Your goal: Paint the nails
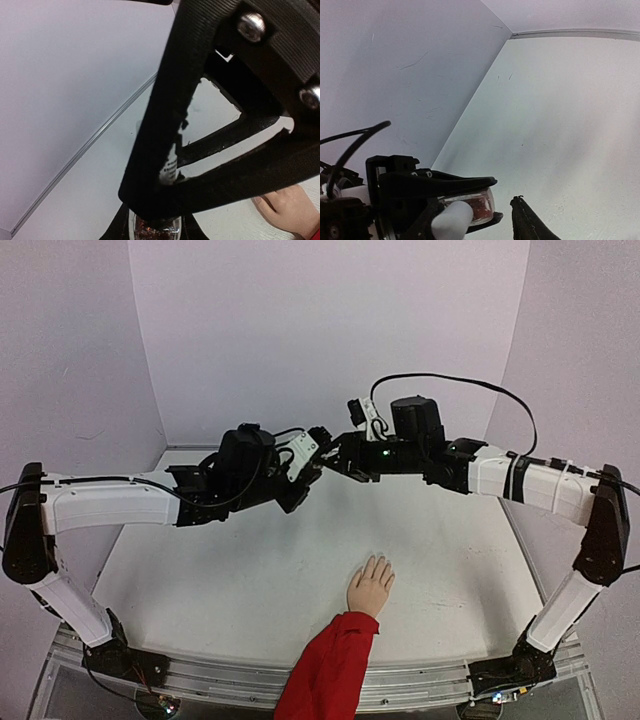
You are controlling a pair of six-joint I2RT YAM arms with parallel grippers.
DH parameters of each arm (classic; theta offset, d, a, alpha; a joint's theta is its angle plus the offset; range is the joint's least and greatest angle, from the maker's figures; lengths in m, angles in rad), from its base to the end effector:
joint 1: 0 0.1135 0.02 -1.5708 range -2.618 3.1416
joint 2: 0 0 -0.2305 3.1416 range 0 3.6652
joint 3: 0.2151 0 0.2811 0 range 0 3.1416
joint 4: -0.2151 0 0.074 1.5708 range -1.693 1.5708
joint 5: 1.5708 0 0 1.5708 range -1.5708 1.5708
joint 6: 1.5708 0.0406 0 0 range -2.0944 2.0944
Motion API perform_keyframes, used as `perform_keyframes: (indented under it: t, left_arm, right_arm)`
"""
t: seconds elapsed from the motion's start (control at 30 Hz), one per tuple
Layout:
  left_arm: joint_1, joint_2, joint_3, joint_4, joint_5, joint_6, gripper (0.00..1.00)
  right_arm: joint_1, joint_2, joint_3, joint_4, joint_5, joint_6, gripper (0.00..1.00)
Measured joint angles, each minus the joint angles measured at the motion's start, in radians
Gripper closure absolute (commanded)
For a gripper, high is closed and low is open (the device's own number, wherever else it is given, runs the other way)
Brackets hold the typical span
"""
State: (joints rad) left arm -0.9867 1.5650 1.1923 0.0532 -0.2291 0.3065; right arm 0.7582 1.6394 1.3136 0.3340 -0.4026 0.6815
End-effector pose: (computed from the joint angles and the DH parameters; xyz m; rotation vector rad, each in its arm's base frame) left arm 0.2305 -0.3320 0.2642 1.0094 1.5970 -0.2496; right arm 0.2988 0.3048 0.3133 -0.4199 1.7065 1.4083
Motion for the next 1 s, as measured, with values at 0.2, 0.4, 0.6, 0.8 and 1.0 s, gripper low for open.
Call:
perform_keyframes:
  t: [0.2, 0.4, 0.6, 0.8, 1.0]
  left_arm:
    - [-0.002, 0.007, 0.000, -0.010, -0.003, -0.002, 1.00]
    - [0.036, -0.015, -0.009, -0.024, 0.144, -0.029, 1.00]
    - [0.219, -0.060, -0.001, -0.090, 0.896, -0.227, 1.00]
    - [0.274, 0.029, 0.081, -0.111, 1.415, -0.406, 1.00]
    - [0.272, 0.023, 0.069, -0.102, 1.371, -0.401, 1.00]
  right_arm:
    - [0.007, 0.014, 0.021, 0.015, 0.004, 0.023, 1.00]
    - [0.002, 0.014, 0.022, 0.012, -0.048, -0.052, 1.00]
    - [-0.023, 0.016, 0.031, 0.043, -0.416, -0.327, 1.00]
    - [-0.021, 0.016, 0.051, 0.036, -0.651, -0.486, 1.00]
    - [-0.016, 0.005, 0.051, 0.008, -0.605, -0.519, 0.55]
